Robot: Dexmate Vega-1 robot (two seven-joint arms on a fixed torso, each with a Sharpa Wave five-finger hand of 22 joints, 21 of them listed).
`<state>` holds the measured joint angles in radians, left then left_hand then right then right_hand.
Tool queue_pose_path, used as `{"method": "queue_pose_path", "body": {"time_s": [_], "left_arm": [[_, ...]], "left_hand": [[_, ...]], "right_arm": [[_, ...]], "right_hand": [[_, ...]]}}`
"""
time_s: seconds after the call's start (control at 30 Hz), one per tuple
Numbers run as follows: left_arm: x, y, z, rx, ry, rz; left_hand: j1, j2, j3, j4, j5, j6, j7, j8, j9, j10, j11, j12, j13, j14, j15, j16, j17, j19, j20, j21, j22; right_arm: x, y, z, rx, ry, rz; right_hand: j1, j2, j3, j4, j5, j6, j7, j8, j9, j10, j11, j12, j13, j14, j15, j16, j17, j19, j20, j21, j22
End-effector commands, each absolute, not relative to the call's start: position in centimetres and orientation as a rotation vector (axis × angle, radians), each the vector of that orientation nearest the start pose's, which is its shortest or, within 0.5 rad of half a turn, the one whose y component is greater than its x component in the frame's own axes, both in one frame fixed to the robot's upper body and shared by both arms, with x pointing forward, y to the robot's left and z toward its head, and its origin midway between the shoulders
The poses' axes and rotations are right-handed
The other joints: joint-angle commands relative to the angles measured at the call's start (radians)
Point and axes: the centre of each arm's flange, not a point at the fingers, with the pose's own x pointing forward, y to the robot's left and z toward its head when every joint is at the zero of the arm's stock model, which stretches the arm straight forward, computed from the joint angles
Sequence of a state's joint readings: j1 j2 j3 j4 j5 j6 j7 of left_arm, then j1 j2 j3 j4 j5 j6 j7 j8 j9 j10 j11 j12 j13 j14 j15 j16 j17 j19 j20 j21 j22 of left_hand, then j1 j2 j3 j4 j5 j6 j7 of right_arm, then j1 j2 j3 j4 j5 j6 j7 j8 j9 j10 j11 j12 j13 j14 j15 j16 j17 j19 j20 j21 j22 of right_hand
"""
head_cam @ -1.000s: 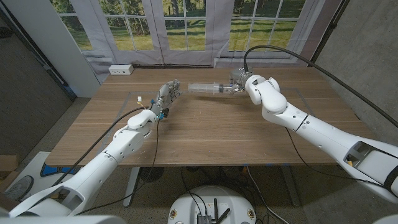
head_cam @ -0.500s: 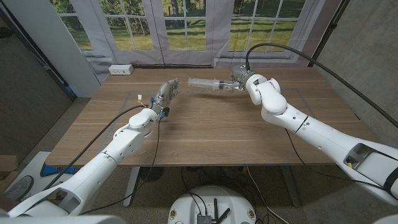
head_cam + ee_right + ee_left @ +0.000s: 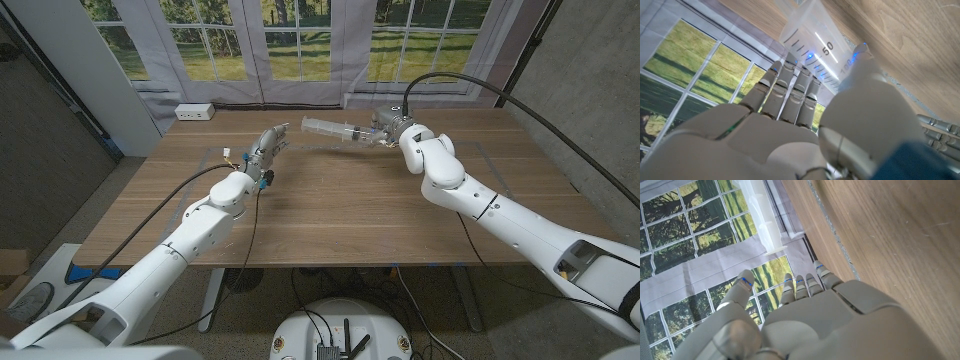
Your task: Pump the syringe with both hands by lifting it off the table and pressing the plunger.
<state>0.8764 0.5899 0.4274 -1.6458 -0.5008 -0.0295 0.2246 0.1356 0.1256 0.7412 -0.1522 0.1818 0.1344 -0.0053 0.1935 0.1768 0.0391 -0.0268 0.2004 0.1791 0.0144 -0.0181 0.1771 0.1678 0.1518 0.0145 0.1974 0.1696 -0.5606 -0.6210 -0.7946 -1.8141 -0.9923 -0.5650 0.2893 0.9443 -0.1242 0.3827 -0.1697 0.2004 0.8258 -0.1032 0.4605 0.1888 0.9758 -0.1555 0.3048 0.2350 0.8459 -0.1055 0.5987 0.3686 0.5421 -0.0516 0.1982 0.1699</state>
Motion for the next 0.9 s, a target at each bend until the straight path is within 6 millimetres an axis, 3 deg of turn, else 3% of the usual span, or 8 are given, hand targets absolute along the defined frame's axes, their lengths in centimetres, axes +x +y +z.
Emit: {"method": "queue_pose_path", "body": {"time_s": [0.03, 0.4, 0.9], "left_arm": [[59.9, 22.9, 2.5, 0.26, -0.654, -0.083], [57.8, 22.6, 4.9, 0.347, -0.738, -0.042], [57.3, 22.5, 5.2, 0.355, -0.752, -0.048]], "left_hand": [[0.015, 0.007, 0.002, -0.011, 0.005, 0.0, 0.005, -0.002, 0.003, 0.005, -0.001, 0.003, 0.004, 0.0, -0.004, 0.003, 0.002, 0.005, 0.0, 0.0, 0.003], [0.022, 0.007, 0.0, -0.016, 0.005, 0.003, 0.004, -0.002, 0.003, 0.008, -0.005, 0.003, 0.004, 0.001, -0.007, 0.003, 0.002, 0.007, -0.001, 0.0, 0.003], [0.029, 0.004, -0.003, -0.02, 0.005, 0.013, -0.003, 0.0, 0.003, 0.017, -0.015, 0.005, 0.004, 0.007, -0.011, 0.004, 0.002, 0.009, 0.0, -0.001, 0.003]], "right_arm": [[59.7, -17.0, 7.8, -1.479, -0.52, -0.255], [59.3, -18.8, 6.9, -1.357, -0.506, -0.26], [59.1, -20.7, 3.8, -1.239, -0.489, -0.201]], "right_hand": [[0.224, 0.233, -0.007, 0.001, 0.003, 0.11, -0.096, -0.006, 0.004, 0.046, -0.047, -0.003, 0.005, 0.013, -0.136, -0.008, 0.004, 0.012, -0.12, 0.006, 0.003], [0.223, 0.235, -0.019, 0.003, 0.005, 0.12, -0.095, -0.021, 0.005, 0.052, -0.046, -0.01, 0.012, 0.027, -0.136, -0.027, 0.011, 0.021, -0.123, 0.006, 0.004], [0.22, 0.237, -0.029, 0.004, 0.006, 0.135, -0.095, -0.034, 0.005, 0.057, -0.046, -0.017, 0.021, 0.036, -0.136, -0.05, 0.02, 0.025, -0.129, 0.005, 0.004]]}}
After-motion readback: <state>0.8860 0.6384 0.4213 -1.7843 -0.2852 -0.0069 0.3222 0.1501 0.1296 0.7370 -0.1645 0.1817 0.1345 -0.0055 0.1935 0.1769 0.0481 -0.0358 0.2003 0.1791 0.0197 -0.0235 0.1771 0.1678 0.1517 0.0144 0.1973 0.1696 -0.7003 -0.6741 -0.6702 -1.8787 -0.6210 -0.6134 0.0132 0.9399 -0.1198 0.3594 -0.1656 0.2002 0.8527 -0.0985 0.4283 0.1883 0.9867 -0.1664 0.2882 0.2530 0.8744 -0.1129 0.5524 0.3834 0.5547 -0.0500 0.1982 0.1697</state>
